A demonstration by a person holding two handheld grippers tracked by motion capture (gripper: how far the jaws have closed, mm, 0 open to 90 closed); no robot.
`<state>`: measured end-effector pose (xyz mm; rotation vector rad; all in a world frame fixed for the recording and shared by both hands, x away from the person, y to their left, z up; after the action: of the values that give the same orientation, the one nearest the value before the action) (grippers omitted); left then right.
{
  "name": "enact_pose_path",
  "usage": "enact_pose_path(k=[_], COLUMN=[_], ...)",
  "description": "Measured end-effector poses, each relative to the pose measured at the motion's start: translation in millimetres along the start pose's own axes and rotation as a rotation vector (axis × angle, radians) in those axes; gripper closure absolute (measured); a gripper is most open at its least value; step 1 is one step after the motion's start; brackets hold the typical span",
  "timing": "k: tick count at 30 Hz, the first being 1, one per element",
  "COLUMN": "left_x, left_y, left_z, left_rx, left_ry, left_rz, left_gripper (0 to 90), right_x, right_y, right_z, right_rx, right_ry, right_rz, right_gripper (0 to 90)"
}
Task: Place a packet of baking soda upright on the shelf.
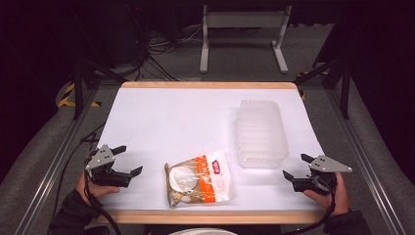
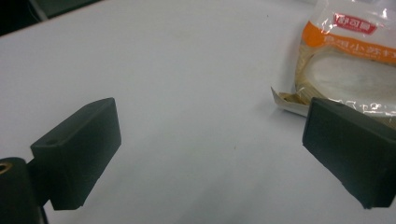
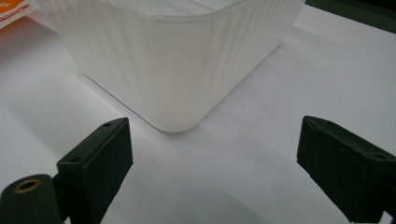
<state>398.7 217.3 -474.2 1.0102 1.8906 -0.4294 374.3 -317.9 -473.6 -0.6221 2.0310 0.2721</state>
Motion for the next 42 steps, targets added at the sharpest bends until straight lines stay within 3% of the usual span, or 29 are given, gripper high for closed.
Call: enact_pose_path(k=[4,7,10,16,18,22,27,29,30,32,33,36,39,42], left_x=[1.3,0.6,-2.1,-21.3,-31.0,-46.4,-62.2,-67.9,-72.8,-75.4,-79.4,-85.3,-89.3,-94.4], left_y=[-3.3,-9.1,-13.9,-24.2,-28.1,-35.2,-47.8,-49.4,-52.1,-53.6,-57.2,-63.5,-67.5,-73.5], left_z=[4.6,13.5,18.6,36.4,42.9,55.5,77.6,84.7,90.0,94.2,102.1,114.3,122.3,136.6], left_rx=[0.033,0.068,0.098,0.157,0.206,0.267,0.352,0.362,0.398,0.405,0.425,0.45,0.467,0.486], left_ry=[0.025,0.081,0.094,0.125,0.121,0.116,0.159,0.165,0.164,0.17,0.182,0.2,0.208,0.227], left_rz=[0.001,0.028,0.035,0.084,0.09,0.115,0.162,0.167,0.169,0.169,0.199,0.218,0.218,0.245], left_gripper=[6.3,9.2,9.6,13.2,15.5,16.3,16.3,16.3,16.3,16.4,16.4,17.8,19.5,21.4], right_x=[0.4,-0.3,0.8,4.0,5.0,3.0,2.2,1.4,0.6,-2.1,-2.7,-5.0,-5.9,-3.2], right_y=[1.1,2.8,4.1,7.6,8.3,12.4,23.5,28.9,30.7,35.6,37.2,41.3,43.7,48.0], right_z=[0.8,1.6,2.2,0.8,-0.5,-3.8,-1.6,0.7,1.2,2.4,2.8,3.7,5.1,7.8], right_rx=[0.002,-0.001,-0.002,-0.007,-0.008,-0.013,-0.047,-0.053,-0.055,-0.063,-0.061,-0.059,-0.058,-0.06], right_ry=[0.006,0.011,0.018,0.034,0.039,0.05,0.099,0.12,0.124,0.138,0.146,0.157,0.158,0.137], right_rz=[-0.004,-0.011,-0.012,-0.015,-0.008,-0.014,-0.046,-0.06,-0.06,-0.065,-0.067,-0.064,-0.064,-0.073], right_gripper=[11.3,11.3,11.3,11.4,11.4,11.5,11.5,11.6,11.7,11.8,11.8,11.9,11.8,11.7])
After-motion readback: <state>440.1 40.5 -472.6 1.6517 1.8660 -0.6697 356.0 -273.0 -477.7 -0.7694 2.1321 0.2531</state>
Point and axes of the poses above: each handheld gripper's, and its own axes: z roughly forward along the jaws, x roughly out of its underside, y roughly to its left, the point moved 8 cm from there along z, roughly forward along the jaws, and after that the axes turned 5 degrees about z, right-handed, at the moved point
